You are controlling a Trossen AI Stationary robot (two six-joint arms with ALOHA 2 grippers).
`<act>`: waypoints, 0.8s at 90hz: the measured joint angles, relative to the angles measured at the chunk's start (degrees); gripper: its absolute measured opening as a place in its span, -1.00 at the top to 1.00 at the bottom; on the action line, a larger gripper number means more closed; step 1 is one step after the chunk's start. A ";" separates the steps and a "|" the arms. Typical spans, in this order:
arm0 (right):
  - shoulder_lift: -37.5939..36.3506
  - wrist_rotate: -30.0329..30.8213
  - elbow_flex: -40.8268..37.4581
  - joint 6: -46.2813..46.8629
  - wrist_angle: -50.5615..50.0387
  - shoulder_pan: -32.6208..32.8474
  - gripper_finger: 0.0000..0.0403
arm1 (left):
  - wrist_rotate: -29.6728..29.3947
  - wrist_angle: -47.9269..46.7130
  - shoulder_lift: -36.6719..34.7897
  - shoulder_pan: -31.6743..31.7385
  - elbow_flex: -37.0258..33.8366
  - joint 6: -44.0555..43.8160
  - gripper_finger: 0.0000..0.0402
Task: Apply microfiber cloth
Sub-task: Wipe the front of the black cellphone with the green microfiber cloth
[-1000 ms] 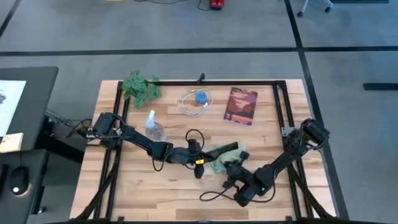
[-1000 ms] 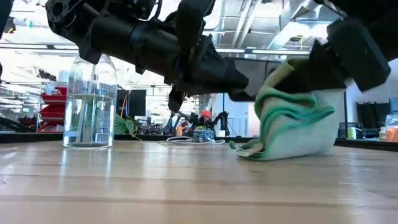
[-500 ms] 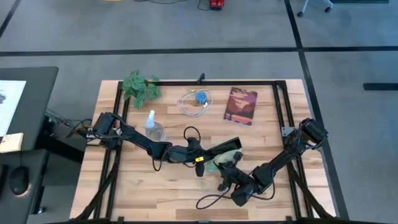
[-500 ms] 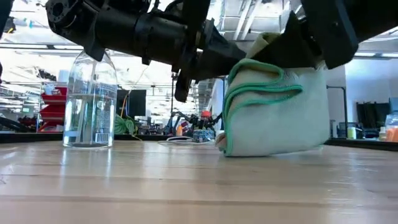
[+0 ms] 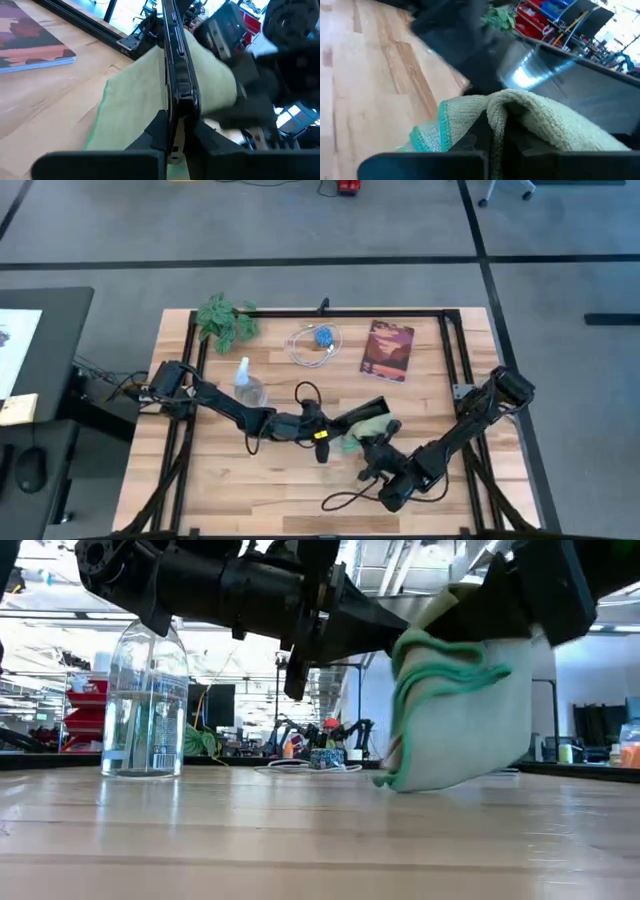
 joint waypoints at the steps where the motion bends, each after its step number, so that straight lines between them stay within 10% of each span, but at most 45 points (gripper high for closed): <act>1: -0.27 0.00 0.00 0.70 -0.95 0.01 1.00 | 0.00 -0.07 0.00 -0.03 0.00 0.00 0.95; 31: -6.09 -0.29 -0.07 7.89 -15.56 0.66 1.00 | 0.54 -0.96 -0.02 -0.25 0.00 0.02 0.95; 72: -6.41 12.33 -0.15 10.96 -9.81 0.58 1.00 | 1.86 -1.87 -0.07 -0.44 -0.04 0.50 0.95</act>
